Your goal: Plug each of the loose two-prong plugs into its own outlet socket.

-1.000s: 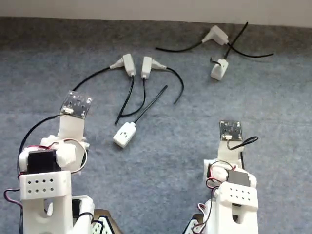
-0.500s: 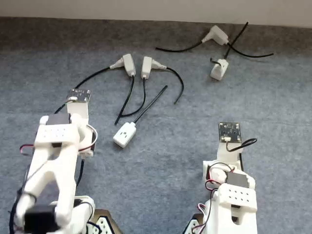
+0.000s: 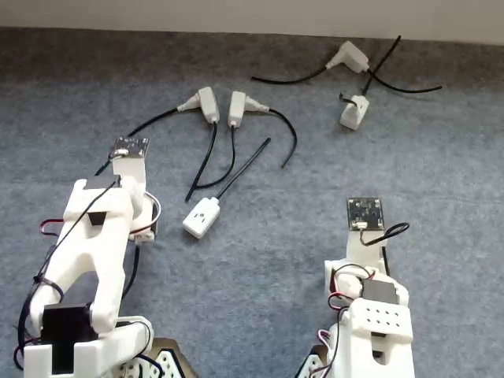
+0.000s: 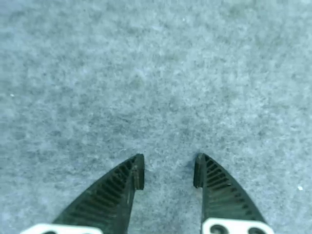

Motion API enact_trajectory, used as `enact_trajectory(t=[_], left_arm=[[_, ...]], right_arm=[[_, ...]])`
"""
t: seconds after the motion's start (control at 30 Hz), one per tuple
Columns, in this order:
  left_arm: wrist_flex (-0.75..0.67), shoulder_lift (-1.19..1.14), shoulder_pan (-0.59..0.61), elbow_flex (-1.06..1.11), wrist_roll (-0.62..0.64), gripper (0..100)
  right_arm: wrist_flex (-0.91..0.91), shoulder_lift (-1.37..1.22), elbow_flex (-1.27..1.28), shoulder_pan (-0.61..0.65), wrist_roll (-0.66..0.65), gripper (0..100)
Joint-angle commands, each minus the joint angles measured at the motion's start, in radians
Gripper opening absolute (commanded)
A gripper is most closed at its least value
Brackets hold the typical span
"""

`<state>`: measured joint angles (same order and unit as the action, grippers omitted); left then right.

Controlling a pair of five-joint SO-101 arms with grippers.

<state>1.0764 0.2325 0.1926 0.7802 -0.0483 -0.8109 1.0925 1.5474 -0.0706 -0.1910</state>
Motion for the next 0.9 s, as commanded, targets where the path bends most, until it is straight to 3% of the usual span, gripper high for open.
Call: enact_trajectory(t=[0.0, 0.33, 0.57, 0.87], left_arm=[[-0.069, 0.015, -0.021, 0.016, 0.005, 1], [-0.120, 0.013, -0.062, 0.051, 0.005, 1], [-0.123, 0.013, -0.059, 0.064, 0.012, 16], [-0.172, 0.015, -0.061, 0.070, 0.012, 16]], right_arm=[[0.021, -0.001, 0.001, 0.025, 0.008, 16.8], [0.021, -0.001, 0.005, 0.025, 0.008, 16.8], [0.021, -0.001, 0.007, 0.025, 0.008, 16.8], [0.021, -0.001, 0.007, 0.025, 0.008, 16.8]])
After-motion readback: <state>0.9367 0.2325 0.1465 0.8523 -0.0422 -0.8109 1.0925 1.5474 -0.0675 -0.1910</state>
